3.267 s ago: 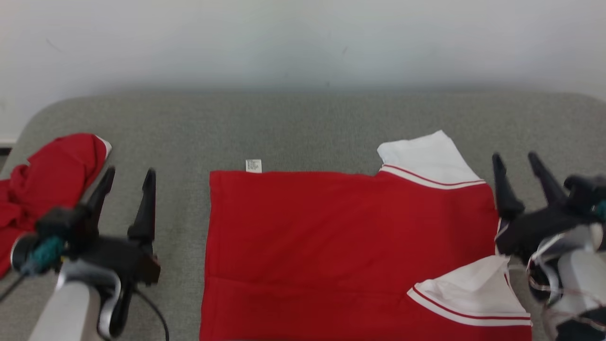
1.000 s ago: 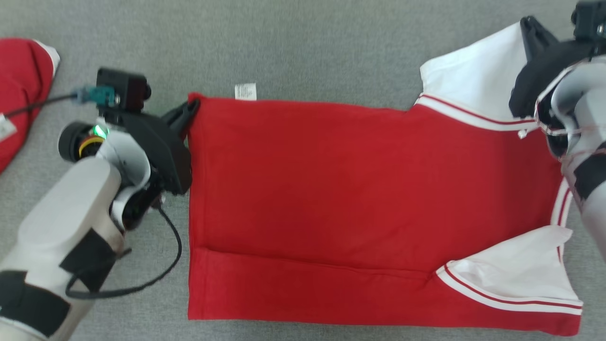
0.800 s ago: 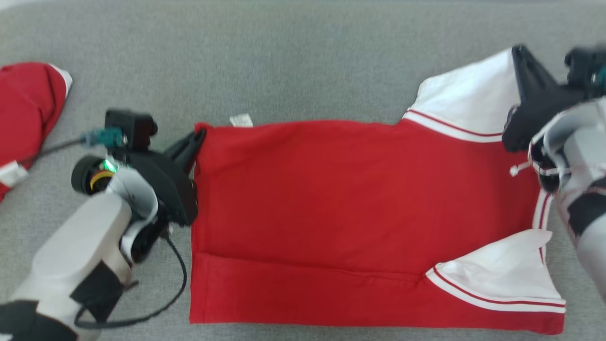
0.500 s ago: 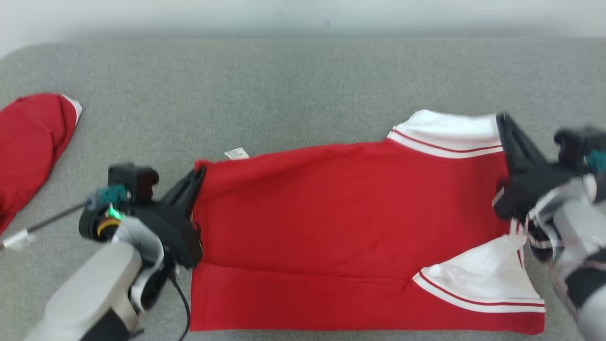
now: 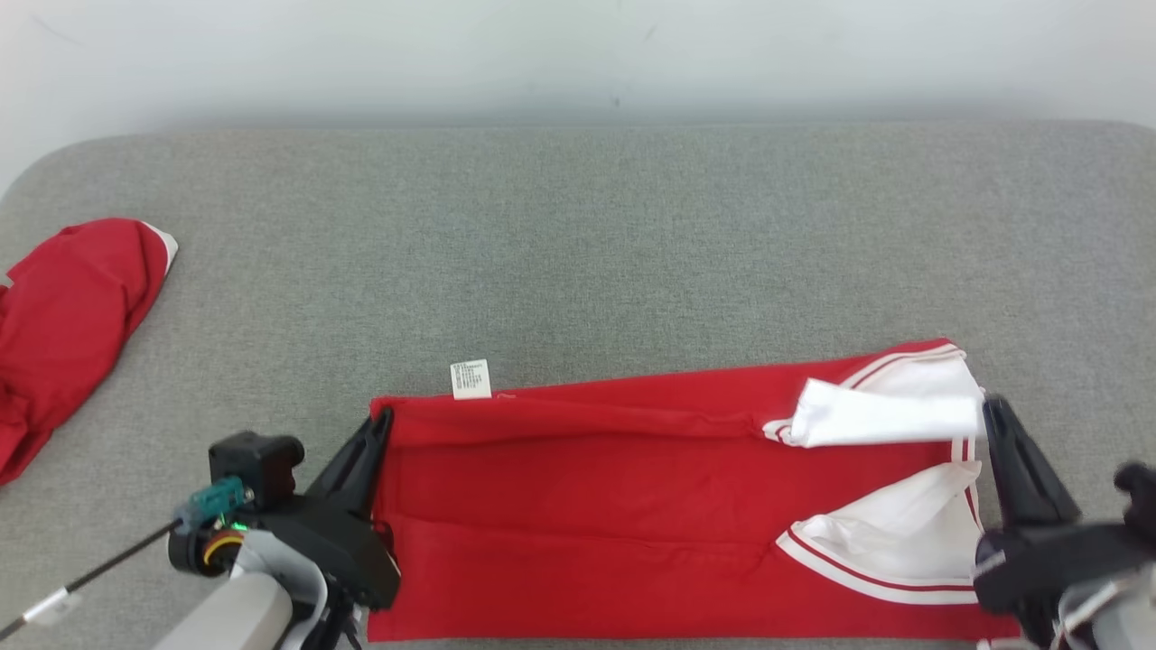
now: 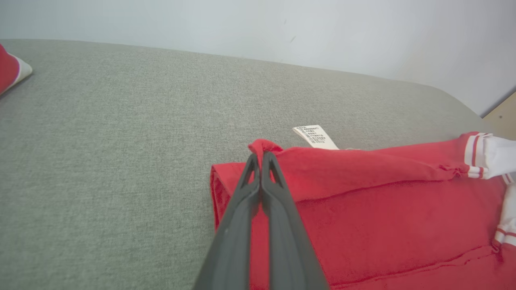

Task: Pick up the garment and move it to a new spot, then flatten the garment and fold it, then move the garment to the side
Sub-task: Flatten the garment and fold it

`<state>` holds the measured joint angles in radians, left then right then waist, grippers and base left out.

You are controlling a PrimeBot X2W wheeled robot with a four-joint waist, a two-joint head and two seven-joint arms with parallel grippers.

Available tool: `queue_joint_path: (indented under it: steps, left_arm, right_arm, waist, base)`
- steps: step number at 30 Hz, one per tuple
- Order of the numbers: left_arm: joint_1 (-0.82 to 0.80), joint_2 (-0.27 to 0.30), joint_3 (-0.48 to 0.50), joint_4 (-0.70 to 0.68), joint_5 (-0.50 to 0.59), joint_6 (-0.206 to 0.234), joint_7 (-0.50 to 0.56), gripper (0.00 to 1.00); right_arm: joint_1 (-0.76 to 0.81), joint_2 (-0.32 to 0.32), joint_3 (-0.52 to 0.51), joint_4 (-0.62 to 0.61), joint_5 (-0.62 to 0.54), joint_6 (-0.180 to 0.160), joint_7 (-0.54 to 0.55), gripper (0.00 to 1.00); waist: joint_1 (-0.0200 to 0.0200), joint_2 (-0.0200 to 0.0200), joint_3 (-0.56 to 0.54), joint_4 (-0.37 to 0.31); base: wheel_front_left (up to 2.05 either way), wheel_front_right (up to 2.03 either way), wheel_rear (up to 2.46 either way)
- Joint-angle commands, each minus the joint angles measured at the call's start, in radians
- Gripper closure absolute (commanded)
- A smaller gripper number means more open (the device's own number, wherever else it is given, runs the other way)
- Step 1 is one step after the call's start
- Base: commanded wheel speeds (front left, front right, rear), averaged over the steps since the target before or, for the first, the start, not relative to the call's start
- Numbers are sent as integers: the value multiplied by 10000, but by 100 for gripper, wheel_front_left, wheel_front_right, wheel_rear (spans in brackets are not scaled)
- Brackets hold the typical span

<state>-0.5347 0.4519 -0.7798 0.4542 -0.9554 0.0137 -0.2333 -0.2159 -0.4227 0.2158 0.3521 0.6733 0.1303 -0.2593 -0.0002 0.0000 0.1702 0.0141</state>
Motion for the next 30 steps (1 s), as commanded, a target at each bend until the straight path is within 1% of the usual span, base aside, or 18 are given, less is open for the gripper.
queue_joint_path:
  steps: [1, 4, 7, 10, 12, 13, 14, 15, 19, 23, 30]
  left_arm:
    - [215, -25, 32, -54, -5, 56, -66, 100]
    - [537, -52, 88, -186, 103, 200, -174, 100]
    - [887, -86, 186, -289, 134, 237, -245, 100]
    - [1172, -157, 318, -321, 259, 261, -306, 100]
    - [1336, -238, 406, -233, 356, 301, -319, 100]
    - [1354, -277, 484, -207, 429, 294, -324, 89]
    - [1366, -339, 651, -238, 529, 326, -332, 55]
    - [1411, -379, 787, -299, 721, 350, -335, 0]
    - [1773, -622, 1554, -537, 1424, 367, -318, 0]
    - [2288, -908, 2572, -928, 2141, 334, -321, 0]
    - [3477, -1532, 4628, -2019, 3931, 249, -322, 0]
  right_arm:
    - [355, 101, -203, -235, -99, 5, 34, 100]
    - [1354, 469, -854, -1094, -347, 5, 285, 100]
    - [2145, 817, -1537, -1688, -626, 5, 688, 100]
    - [2646, 1153, -1884, -2100, -965, 5, 1116, 100]
    - [2940, 1318, -2013, -2161, -1137, 5, 1547, 100]
    - [2974, 1381, -2087, -2285, -1230, 5, 1609, 86]
    - [3013, 1454, -2135, -2358, -1335, 5, 1695, 53]
    - [3107, 1558, -2189, -2434, -1452, 5, 1777, 0]
    - [3265, 1719, -2511, -2661, -1705, 5, 1966, 0]
    - [3260, 1682, -2714, -2719, -1896, 5, 2190, 0]
    - [2816, 1538, -3076, -2088, -2533, 5, 2834, 0]
  waist:
    - [2, 0, -77, 42]
    - [2, 0, -175, 47]
    - [2, 0, -222, 12]
    - [2, 0, -283, 23]
    - [2, 0, -342, 26]
    - [2, 0, -363, 34]
    - [2, 0, -395, 46]
    - [2, 0, -423, 55]
    - [2, 0, -558, 110]
    - [2, 0, -764, 163]
    - [2, 0, -1086, 348]
  base:
    - [0, 0, 0]
    - [0, 0, 0]
    - [0, 0, 0]
    - [0, 0, 0]
    - [0, 0, 0]
    - [0, 0, 0]
    - [0, 0, 0]
    - [0, 0, 0]
    - [0, 0, 0]
    - [0, 0, 0]
    - [0, 0, 0]
